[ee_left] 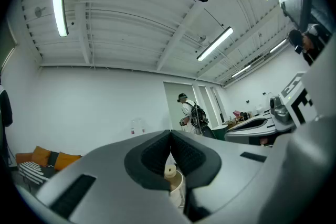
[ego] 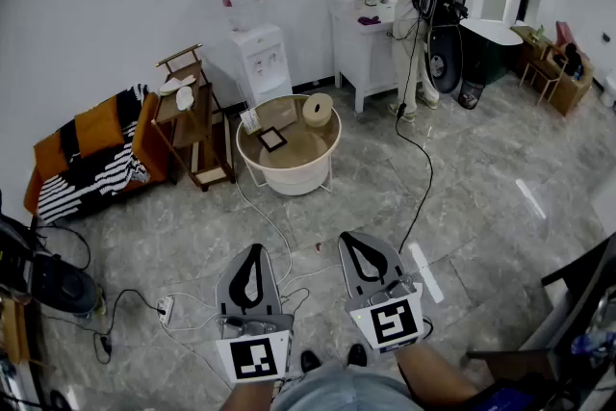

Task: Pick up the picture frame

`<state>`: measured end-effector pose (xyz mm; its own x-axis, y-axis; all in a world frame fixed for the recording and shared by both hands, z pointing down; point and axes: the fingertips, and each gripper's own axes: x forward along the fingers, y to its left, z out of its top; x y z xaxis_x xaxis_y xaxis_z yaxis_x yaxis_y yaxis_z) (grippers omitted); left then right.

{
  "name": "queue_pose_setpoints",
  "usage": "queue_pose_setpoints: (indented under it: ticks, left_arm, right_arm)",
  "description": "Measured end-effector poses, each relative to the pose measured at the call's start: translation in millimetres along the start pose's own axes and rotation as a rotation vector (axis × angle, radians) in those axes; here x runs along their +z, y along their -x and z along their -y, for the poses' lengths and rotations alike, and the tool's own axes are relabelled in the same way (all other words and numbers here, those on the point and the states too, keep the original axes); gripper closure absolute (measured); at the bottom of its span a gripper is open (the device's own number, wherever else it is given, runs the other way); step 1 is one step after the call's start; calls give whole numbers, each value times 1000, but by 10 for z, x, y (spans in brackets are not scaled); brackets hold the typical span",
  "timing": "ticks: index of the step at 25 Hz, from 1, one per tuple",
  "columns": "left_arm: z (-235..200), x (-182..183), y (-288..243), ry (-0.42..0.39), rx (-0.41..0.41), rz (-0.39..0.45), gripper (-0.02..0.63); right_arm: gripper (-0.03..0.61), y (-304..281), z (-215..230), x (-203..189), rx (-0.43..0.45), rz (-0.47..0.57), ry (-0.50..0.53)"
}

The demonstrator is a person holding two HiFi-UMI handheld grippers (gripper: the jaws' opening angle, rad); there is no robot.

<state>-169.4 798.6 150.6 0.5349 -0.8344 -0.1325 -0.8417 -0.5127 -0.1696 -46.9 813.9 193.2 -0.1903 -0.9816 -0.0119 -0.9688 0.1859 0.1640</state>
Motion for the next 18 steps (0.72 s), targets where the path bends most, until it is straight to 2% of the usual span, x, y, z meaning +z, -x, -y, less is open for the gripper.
queue_pose_setpoints:
  ticks: [6, 12, 18]
  left_arm:
    - [250, -13, -81, 5, -3, -15, 598]
    - [405, -3, -222, -40, -2, -30, 598]
    - [629, -230, -302, -78, -30, -85, 598]
  right_arm:
    - [566, 141, 306, -51, -16, 10, -17]
    - [566, 215, 733, -109, -56, 26, -80]
    - [565, 312, 1059, -436, -102, -43, -130]
